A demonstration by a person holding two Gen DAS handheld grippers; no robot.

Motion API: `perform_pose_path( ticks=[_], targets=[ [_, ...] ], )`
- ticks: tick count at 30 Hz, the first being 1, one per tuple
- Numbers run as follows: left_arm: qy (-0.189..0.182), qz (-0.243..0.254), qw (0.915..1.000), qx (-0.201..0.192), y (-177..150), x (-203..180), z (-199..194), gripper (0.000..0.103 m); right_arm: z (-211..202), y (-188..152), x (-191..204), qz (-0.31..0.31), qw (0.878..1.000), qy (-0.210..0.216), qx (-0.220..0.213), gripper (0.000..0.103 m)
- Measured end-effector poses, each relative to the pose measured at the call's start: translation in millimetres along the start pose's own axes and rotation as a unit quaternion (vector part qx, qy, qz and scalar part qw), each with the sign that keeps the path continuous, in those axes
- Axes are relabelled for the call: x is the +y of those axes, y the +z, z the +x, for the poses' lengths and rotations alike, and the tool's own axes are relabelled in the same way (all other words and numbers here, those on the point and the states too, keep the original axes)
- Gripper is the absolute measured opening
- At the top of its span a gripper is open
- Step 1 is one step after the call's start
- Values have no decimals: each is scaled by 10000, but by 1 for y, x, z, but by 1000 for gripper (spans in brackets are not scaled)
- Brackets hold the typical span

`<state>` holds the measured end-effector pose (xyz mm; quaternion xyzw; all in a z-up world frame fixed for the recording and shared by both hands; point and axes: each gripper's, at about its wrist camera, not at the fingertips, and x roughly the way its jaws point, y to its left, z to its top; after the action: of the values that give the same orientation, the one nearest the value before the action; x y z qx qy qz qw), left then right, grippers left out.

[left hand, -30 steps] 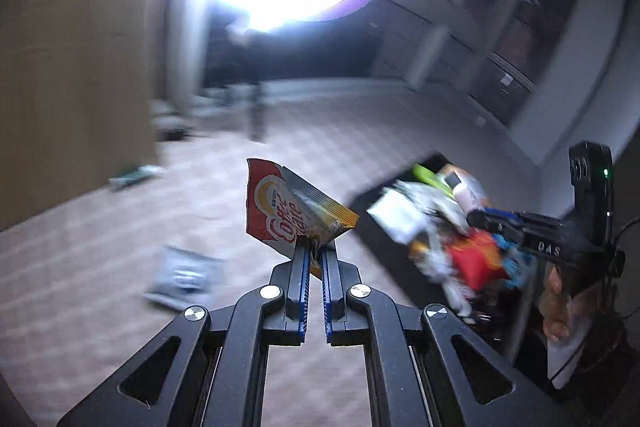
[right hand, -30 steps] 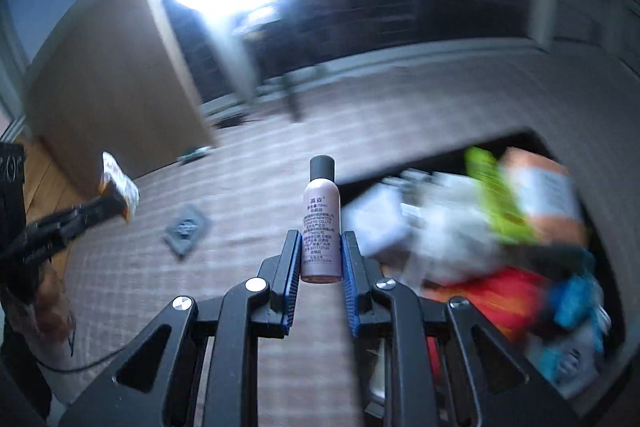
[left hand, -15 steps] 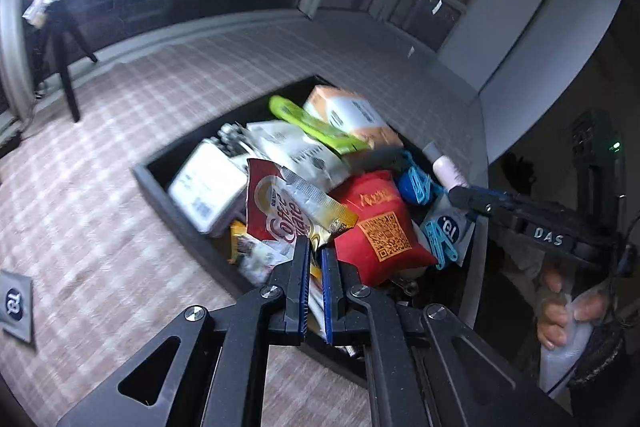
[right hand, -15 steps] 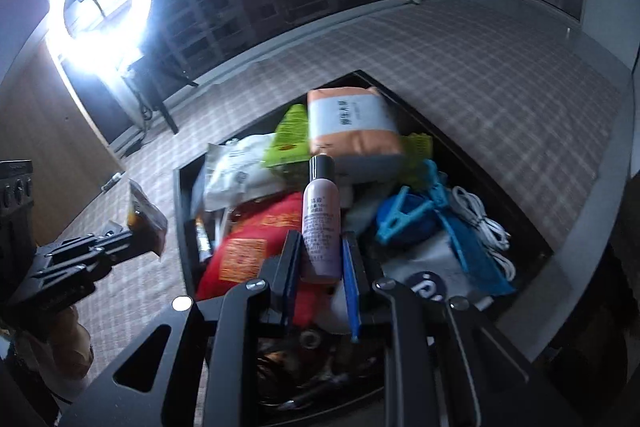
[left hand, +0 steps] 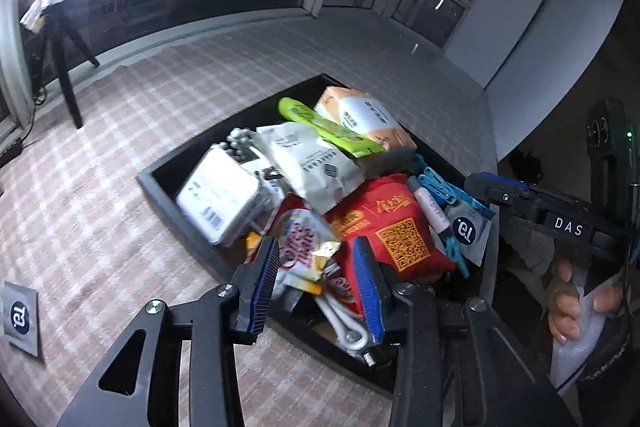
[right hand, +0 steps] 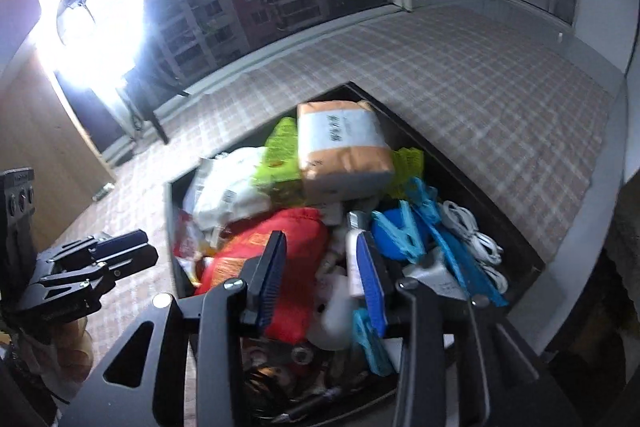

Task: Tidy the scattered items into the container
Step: 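Move both grippers to the green lip balm and grey sachet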

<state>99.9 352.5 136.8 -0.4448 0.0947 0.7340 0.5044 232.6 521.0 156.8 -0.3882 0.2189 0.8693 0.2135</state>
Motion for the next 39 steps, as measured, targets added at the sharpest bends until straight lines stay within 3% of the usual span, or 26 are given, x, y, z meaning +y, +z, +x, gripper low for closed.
perform_pose_path(
  ticks=[5,11,12,15,20,26,30,39],
  targets=[
    [442,-226,9985,-240,-10,40,-30,36,-2,11,38,-388,9988,300,-94,36],
    [1007,-1031,9885,-461,-29,129,-65,36,23,30,117,-1101,9907,798,62,36],
    [1123,-1179,9855,-486,-34,145,-72,36,30,32,135,-1252,9879,911,123,39],
    [1479,-1627,9742,-514,-56,193,-92,37,53,34,189,-1676,9781,1194,304,60],
    [1858,-2135,9576,-536,-93,246,-115,40,100,38,283,-2213,9581,1667,723,65],
    [1904,-2620,9436,-687,-121,284,-137,41,160,26,397,-2712,9437,1695,842,69],
    [1890,-2832,9368,-806,-132,300,-144,41,198,15,449,-2901,9393,1590,906,69],
    [1724,-3115,9306,-849,-145,329,-143,41,270,2,498,-2956,9417,1231,1031,69]
  ],
)
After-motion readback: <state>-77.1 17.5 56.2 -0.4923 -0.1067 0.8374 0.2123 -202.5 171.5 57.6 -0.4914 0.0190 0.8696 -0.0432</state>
